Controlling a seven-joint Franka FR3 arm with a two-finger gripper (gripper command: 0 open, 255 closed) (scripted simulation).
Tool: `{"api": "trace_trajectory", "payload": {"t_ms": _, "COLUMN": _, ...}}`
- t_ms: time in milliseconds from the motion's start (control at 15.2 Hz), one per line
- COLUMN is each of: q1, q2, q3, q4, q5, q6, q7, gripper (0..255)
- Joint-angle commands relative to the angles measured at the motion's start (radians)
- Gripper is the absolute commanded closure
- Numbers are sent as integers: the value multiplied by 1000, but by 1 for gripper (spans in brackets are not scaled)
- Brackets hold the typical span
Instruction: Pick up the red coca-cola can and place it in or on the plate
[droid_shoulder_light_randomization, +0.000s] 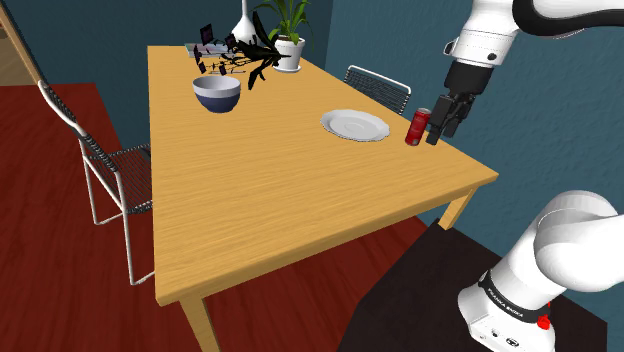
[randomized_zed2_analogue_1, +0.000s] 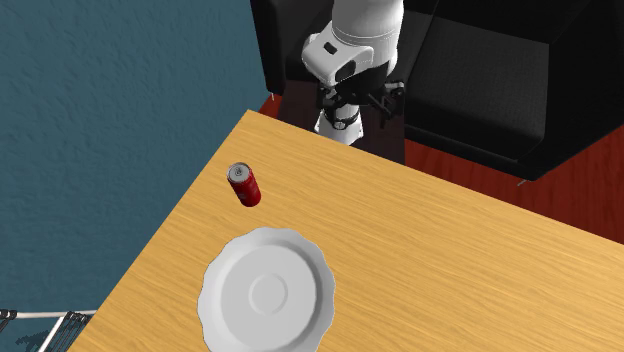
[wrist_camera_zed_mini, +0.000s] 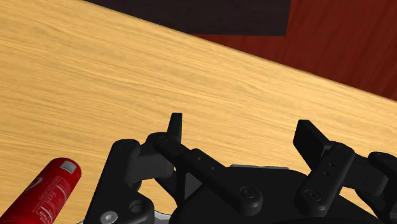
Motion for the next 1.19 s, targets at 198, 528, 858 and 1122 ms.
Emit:
{"api": "trace_trajectory", "payload": {"t_ms": 198, "q1": -18, "q2": 63, "q3": -58, "q4": 34, "q5": -50, "q6": 22, "q7": -80, "gripper": 0}}
{"api": "trace_trajectory", "payload": {"t_ms": 528, "q1": -39, "q2": 187, "q3": -150, "q4": 115, "q5": -116, "q6": 60, "q7": -210, "gripper": 0}}
{"api": "trace_trajectory", "payload": {"t_ms": 858, "q1": -52, "q2": 331, "q3": -235, "q4": 226, "q5": -155, "q6": 92, "q7": -337, "gripper": 0}}
{"api": "trace_trajectory", "payload": {"t_ms": 1122, "q1": -59, "q2": 458, "q3": -298, "q4": 337, "q5": -165, "q6": 110, "q7": -440, "gripper": 0}}
